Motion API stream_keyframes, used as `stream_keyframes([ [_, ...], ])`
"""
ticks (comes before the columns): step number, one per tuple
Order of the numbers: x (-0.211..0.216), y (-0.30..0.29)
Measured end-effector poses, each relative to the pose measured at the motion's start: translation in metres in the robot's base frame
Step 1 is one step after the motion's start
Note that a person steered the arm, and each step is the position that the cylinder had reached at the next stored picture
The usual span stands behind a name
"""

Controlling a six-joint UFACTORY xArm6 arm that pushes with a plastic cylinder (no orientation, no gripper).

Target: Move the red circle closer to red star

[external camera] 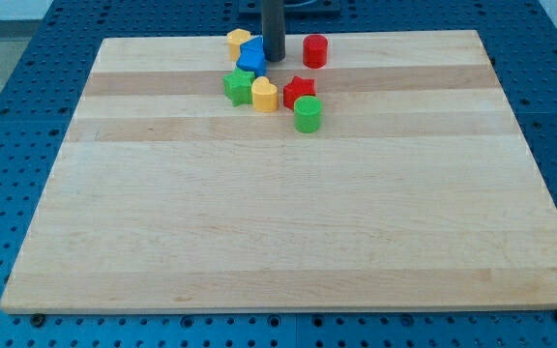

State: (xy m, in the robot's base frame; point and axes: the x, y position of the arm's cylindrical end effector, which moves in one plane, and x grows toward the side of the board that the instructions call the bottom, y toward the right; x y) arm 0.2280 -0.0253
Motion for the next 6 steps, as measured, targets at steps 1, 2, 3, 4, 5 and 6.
stream_keyframes([
  [1,-0.025,0.000],
  [2,-0.031,0.025],
  [3,-0.028,0.050],
  [4,-0.013,0.062],
  [5,0.021,0.067],
  [6,0.041,0.069],
])
